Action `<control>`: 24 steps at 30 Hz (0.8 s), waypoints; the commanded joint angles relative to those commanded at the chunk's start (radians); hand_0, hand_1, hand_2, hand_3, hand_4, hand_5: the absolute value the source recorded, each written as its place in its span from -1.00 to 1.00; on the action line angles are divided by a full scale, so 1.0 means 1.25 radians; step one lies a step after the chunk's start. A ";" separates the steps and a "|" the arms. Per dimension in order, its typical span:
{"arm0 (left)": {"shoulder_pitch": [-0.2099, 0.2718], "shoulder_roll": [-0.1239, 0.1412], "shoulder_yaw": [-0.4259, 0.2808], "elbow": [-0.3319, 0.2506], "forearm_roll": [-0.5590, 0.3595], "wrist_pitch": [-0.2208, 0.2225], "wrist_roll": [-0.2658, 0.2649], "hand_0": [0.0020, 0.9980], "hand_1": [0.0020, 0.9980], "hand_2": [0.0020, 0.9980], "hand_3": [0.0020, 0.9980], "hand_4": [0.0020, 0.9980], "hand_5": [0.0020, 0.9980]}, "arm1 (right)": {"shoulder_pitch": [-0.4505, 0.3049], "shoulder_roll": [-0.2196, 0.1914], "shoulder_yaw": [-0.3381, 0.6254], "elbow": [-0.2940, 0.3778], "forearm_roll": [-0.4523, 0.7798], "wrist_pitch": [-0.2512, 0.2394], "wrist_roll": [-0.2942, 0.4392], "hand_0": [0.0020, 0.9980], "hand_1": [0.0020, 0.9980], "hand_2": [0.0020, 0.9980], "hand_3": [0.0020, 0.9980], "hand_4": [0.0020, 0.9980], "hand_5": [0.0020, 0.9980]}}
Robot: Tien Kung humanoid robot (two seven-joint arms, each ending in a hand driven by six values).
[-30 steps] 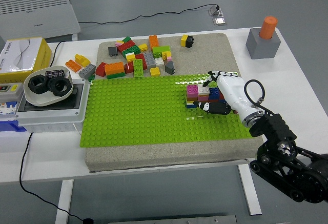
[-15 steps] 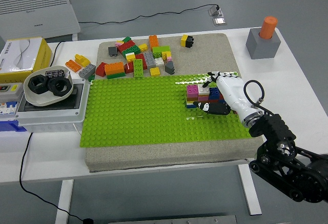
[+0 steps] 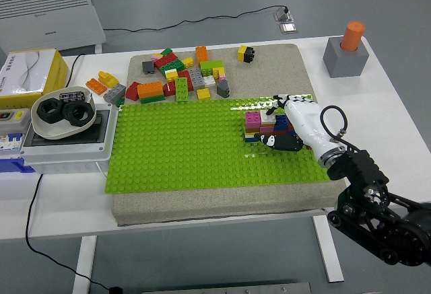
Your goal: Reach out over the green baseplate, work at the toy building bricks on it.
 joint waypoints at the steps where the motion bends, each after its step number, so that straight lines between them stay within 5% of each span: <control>1: 0.000 0.000 0.000 0.000 0.000 0.000 0.000 0.48 0.16 0.06 0.42 0.48 0.69 | 0.000 0.000 0.000 0.000 0.000 0.000 0.000 0.63 0.66 0.72 0.22 0.80 0.12; 24: -0.001 -0.001 -0.004 0.000 0.005 0.002 -0.001 0.48 0.15 0.06 0.42 0.48 0.69 | -0.002 0.002 -0.008 -0.003 0.005 -0.003 0.001 0.63 0.66 0.72 0.22 0.79 0.13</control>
